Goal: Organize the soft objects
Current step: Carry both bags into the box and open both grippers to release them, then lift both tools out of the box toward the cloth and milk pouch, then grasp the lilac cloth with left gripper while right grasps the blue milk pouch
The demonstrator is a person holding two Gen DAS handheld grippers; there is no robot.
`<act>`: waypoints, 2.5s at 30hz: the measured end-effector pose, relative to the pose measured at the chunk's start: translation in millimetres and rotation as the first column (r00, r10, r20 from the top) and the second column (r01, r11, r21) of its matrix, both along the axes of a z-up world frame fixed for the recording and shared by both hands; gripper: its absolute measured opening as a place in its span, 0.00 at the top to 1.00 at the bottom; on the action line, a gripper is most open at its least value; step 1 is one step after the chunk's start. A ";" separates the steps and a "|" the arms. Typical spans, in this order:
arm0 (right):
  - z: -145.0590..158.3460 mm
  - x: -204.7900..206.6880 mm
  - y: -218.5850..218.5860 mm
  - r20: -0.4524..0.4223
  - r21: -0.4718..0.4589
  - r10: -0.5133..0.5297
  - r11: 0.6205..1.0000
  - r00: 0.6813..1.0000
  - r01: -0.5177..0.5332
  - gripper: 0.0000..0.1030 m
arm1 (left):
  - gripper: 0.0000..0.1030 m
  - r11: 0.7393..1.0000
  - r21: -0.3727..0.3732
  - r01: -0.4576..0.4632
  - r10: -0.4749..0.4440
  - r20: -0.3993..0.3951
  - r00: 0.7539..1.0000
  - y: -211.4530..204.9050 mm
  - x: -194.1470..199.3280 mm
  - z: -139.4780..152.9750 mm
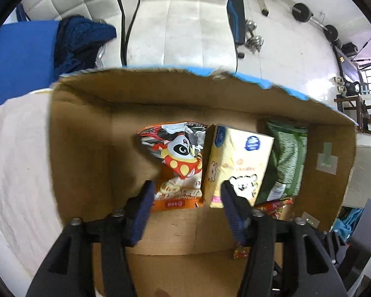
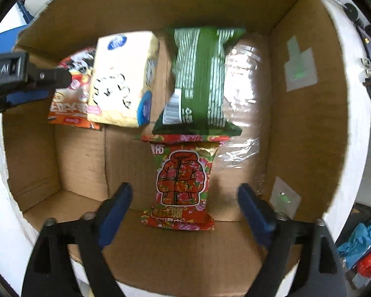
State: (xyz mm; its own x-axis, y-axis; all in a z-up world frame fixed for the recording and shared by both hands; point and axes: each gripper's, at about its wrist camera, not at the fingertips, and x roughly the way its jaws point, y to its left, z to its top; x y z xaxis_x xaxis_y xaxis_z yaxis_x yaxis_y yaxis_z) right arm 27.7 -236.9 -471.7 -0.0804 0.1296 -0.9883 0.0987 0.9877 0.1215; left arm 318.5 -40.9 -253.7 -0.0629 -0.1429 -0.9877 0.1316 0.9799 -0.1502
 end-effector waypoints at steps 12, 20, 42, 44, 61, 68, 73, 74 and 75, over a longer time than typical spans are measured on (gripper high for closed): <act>62.7 -31.2 -9.6 0.141 -0.007 -0.029 1.000 0.990 0.030 0.02 | 0.00 0.998 -0.014 -0.062 0.064 0.258 0.964 23.5 -62.5 68.4; 102.4 -68.8 -7.3 0.253 -0.036 -0.044 0.998 0.966 0.054 0.02 | 0.00 0.998 0.000 -0.055 0.052 0.354 0.934 26.9 -113.7 96.1; 202.4 -168.1 3.7 0.481 -0.086 0.011 0.996 0.876 0.035 0.02 | 0.00 0.990 -0.063 -0.123 0.138 0.507 0.851 51.7 -233.7 170.4; 199.1 -169.6 4.8 0.483 -0.089 0.009 0.995 0.875 0.039 0.02 | 0.00 0.989 -0.079 -0.128 0.150 0.489 0.859 55.8 -236.4 164.4; -18.6 -170.9 55.7 0.104 -0.044 0.176 0.984 0.979 -0.172 0.05 | 0.17 0.973 0.059 -0.224 0.217 0.108 0.970 120.7 -281.6 -16.7; -61.7 -168.7 71.2 0.077 -0.078 0.151 0.986 0.986 -0.145 0.44 | 0.17 0.977 0.039 -0.211 0.212 -0.027 0.977 111.3 -290.2 -76.3; -65.0 -189.7 57.8 -0.012 -0.028 0.023 0.999 1.000 -0.023 0.58 | 0.17 0.985 0.036 -0.167 0.170 -0.073 0.983 94.7 -290.7 -99.4; -67.9 -197.8 48.4 -0.063 0.013 -0.044 0.999 0.997 0.045 0.58 | 0.17 0.987 0.039 -0.156 0.159 -0.080 0.984 90.3 -290.3 -104.2; -69.8 -204.7 40.7 -0.102 0.049 -0.095 0.994 0.990 0.100 0.58 | 0.17 0.988 0.045 -0.149 0.152 -0.085 0.985 87.0 -289.8 -108.1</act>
State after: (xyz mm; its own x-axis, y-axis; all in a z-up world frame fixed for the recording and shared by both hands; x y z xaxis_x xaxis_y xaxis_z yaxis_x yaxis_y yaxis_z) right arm -177.0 -196.3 -541.5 -0.1619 0.1941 -0.9675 0.2087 0.9650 0.1587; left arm 28.7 46.1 -361.8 -0.1299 -0.1196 -0.9843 -0.0297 0.9927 -0.1167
